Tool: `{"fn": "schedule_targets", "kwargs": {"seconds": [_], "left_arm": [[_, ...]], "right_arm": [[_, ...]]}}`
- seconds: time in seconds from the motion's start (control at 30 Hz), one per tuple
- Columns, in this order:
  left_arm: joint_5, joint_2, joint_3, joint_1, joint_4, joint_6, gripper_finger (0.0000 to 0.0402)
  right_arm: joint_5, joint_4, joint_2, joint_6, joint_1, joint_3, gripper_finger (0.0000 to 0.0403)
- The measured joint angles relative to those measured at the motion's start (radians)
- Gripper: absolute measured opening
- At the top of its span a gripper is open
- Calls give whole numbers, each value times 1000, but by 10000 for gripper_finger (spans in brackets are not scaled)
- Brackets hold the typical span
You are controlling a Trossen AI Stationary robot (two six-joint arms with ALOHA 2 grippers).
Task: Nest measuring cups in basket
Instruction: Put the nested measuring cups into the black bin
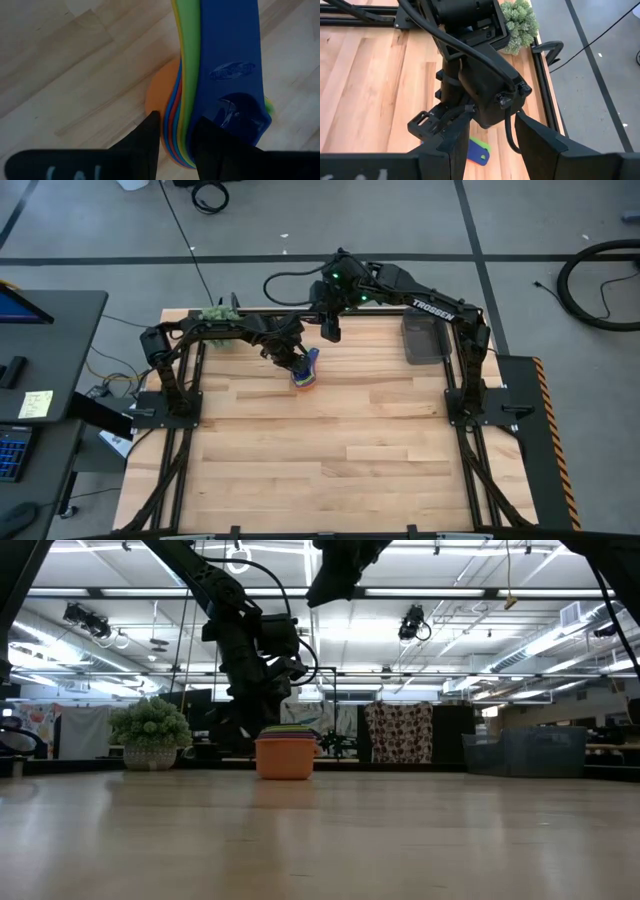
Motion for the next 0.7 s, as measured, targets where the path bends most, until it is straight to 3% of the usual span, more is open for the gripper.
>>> {"fn": "schedule_targets", "kwargs": {"seconds": [0.7], "left_arm": [[-1,0,0,0,0,-3,96]], "right_arm": [[-5,21,1,45,1,0,165]]}}
